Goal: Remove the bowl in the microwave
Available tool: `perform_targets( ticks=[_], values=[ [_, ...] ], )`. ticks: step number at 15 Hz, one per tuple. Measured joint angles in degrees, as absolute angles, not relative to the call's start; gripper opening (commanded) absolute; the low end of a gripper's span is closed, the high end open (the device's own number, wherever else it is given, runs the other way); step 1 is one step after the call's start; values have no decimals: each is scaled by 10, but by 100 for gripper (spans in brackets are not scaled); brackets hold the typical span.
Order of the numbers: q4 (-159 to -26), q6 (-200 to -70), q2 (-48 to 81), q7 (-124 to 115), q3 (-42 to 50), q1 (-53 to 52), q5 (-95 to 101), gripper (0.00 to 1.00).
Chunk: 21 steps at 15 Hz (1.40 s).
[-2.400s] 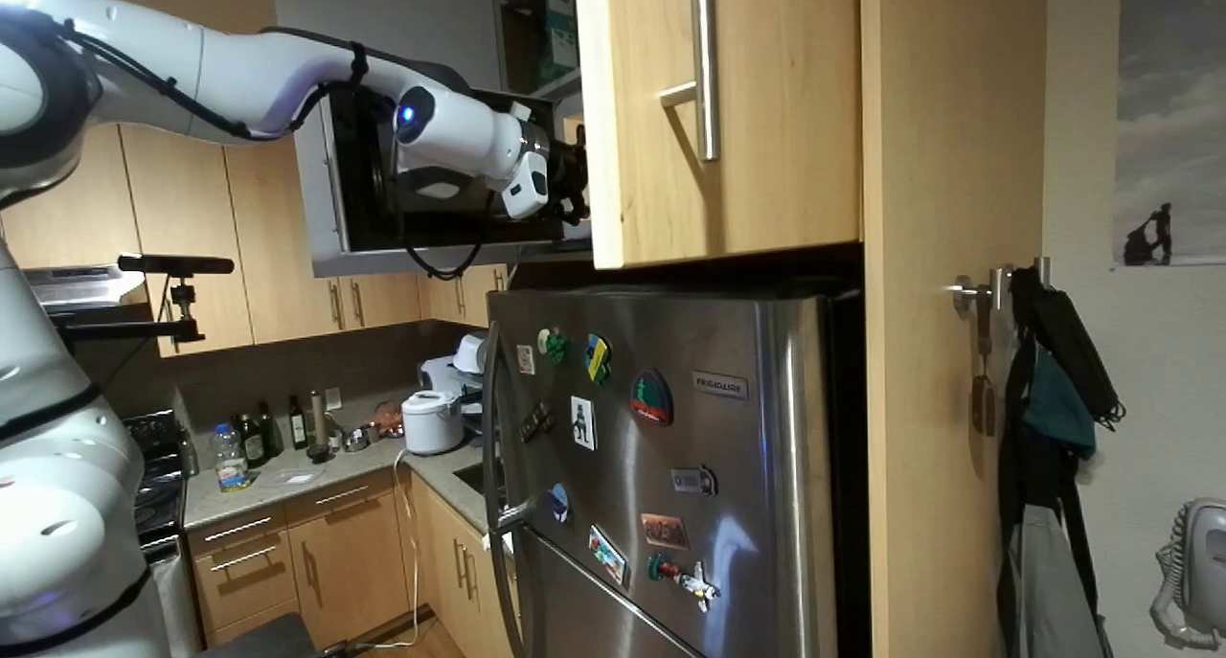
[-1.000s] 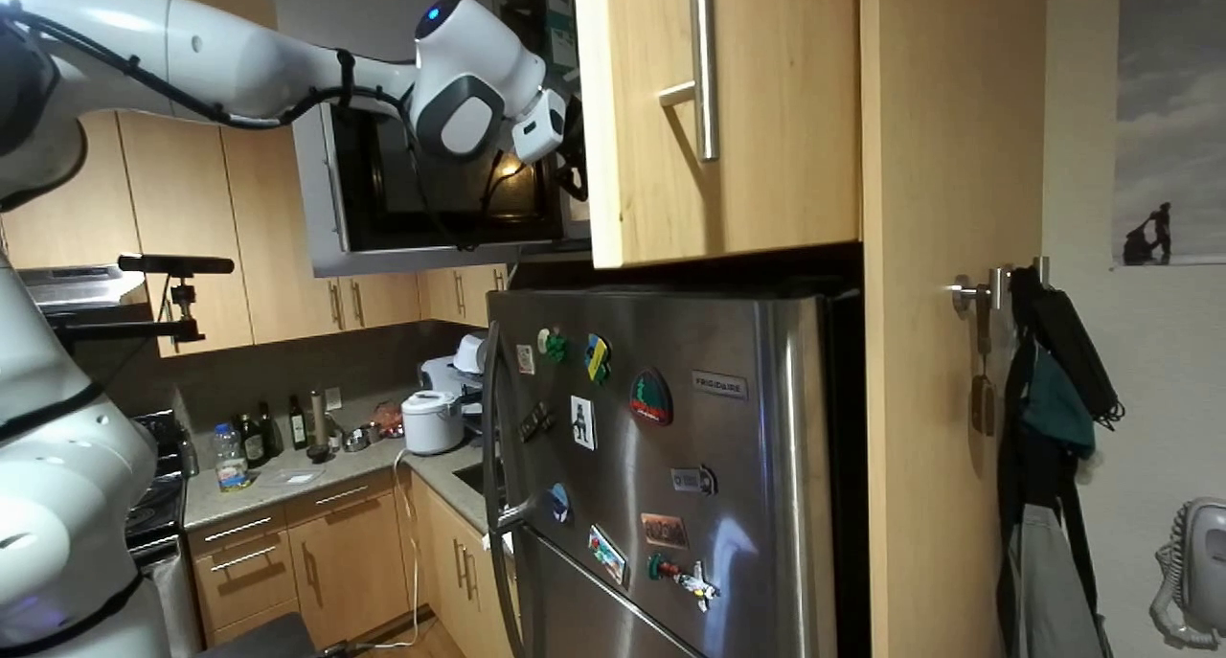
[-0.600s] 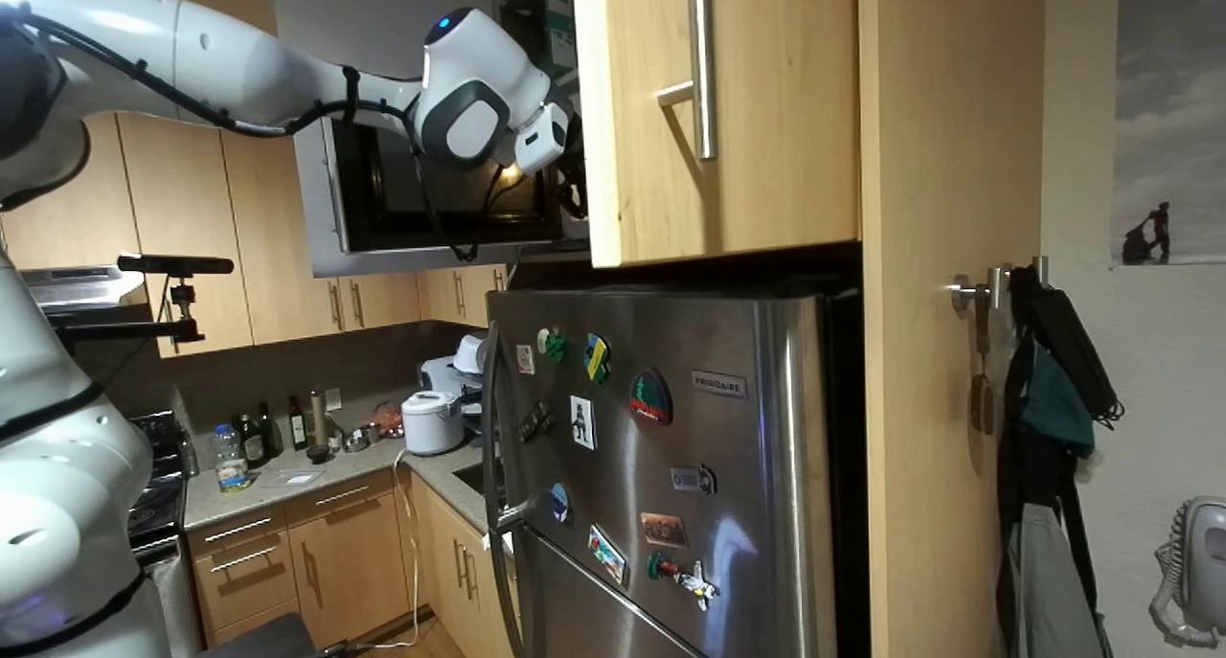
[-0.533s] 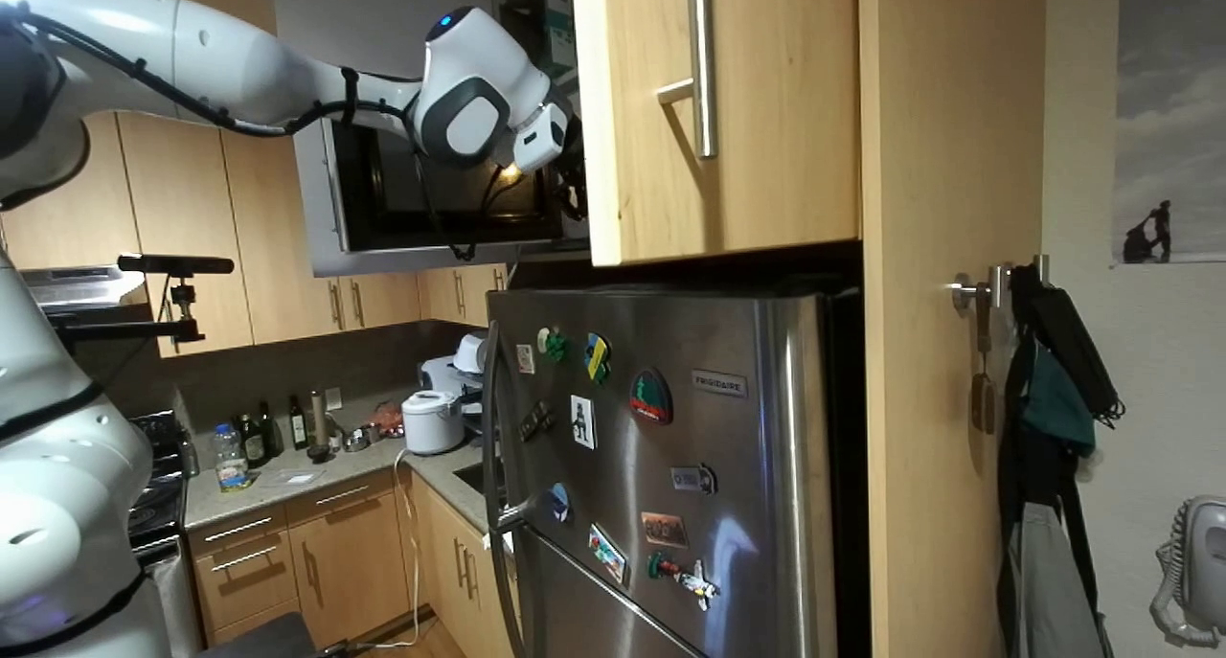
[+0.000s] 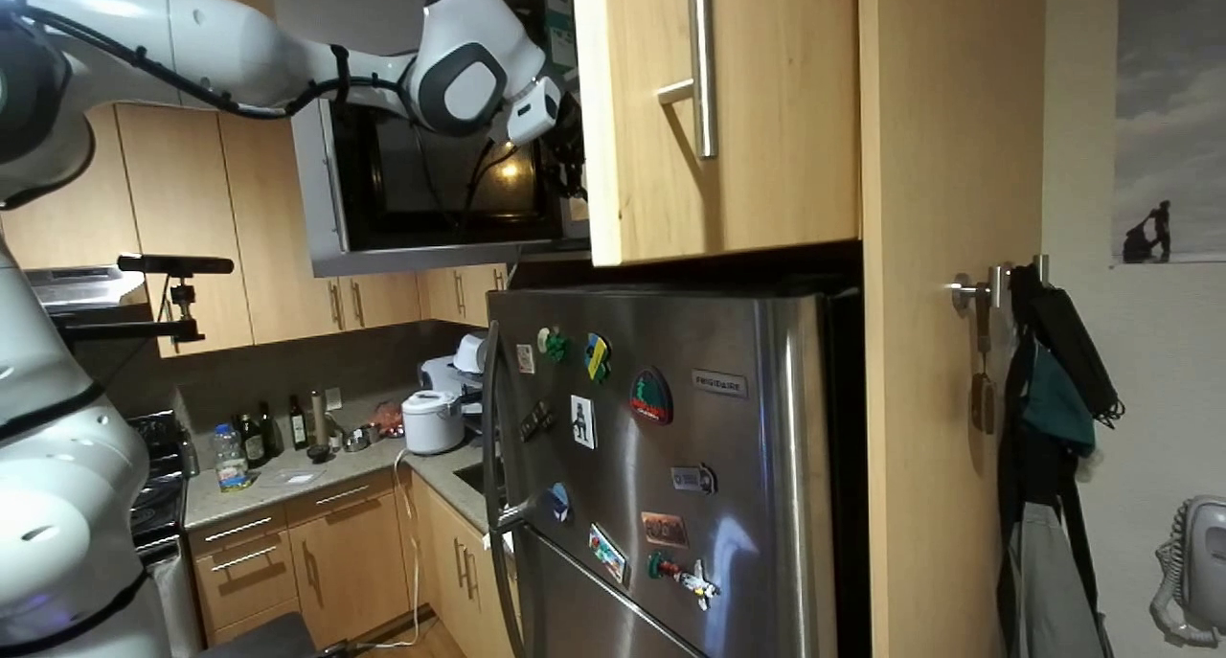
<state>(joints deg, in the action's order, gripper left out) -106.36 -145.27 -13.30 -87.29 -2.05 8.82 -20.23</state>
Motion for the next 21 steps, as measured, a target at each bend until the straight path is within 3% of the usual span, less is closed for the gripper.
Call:
perform_targets(
  ticks=[21],
  values=[
    [-799, -1257, 33, -926, -7, 47, -138, 100]
  ],
)
